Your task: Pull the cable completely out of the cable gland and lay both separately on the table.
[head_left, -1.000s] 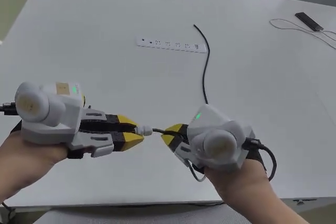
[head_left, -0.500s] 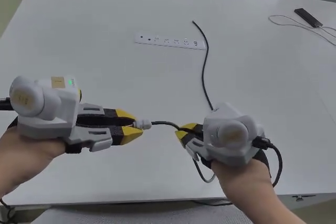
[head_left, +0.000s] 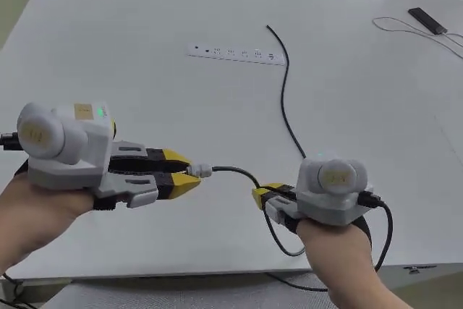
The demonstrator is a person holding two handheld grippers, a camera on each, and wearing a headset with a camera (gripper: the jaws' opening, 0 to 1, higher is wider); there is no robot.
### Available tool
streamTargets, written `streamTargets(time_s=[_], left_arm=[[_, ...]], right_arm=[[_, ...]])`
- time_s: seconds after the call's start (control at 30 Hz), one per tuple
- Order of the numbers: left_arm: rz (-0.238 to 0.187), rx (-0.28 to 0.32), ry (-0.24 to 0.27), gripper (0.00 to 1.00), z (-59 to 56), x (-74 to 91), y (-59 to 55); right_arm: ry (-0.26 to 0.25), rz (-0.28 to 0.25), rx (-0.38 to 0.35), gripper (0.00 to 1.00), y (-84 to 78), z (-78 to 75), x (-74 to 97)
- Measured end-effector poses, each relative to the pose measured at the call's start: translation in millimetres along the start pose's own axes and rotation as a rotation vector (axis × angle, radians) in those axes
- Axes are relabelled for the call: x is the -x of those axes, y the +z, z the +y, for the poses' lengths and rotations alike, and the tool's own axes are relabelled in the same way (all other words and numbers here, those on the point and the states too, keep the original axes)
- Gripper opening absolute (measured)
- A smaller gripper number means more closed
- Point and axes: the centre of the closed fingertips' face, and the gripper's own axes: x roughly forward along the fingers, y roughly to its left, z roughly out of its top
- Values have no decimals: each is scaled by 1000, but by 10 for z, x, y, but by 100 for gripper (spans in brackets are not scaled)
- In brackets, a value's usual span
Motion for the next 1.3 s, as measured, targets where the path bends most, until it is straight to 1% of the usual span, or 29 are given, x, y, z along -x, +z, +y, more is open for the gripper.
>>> streamTargets(time_s=[0.17,0.33,0.43,0.57,0.63,0.67,0.7,0.77,0.8,0.87,0.9,0.93,0.97,1.0,1.03,1.1,1.17,1.3], left_arm=[[7,-7,8,15,40,19,-4],[1,-4,18,15,82,46,7],[-2,-4,21,15,99,56,9],[-11,6,21,15,105,66,26],[-10,2,19,15,95,65,30],[-9,0,18,15,93,64,28],[-3,-2,17,15,92,61,18],[1,-3,17,15,95,57,3],[4,0,18,15,96,56,-6],[8,3,17,15,87,47,-24],[10,2,15,15,77,38,-34],[11,2,13,15,71,33,-39],[12,2,12,15,65,29,-41],[12,3,11,15,59,24,-41],[11,3,10,15,54,22,-39],[10,6,6,15,50,17,-33],[14,2,7,15,50,12,-36],[16,3,7,15,46,8,-31]], right_arm=[[10,6,42,0,-5,30,10],[0,-5,74,0,39,46,52],[-8,-7,122,0,71,43,72],[3,-5,204,0,98,77,93],[4,-7,223,2,112,98,107],[15,-10,237,4,134,140,129],[17,-12,231,6,156,167,156],[27,-42,275,8,255,244,212],[39,-57,325,10,315,300,232],[43,-54,390,14,356,362,254],[56,-63,453,15,405,431,260],[57,-71,470,15,429,451,264],[53,-79,524,15,478,494,276],[61,-79,561,15,498,533,276],[79,-81,604,15,524,604,268],[92,-87,657,13,569,689,254],[110,-89,671,12,592,767,232],[132,-79,704,9,597,847,169]])
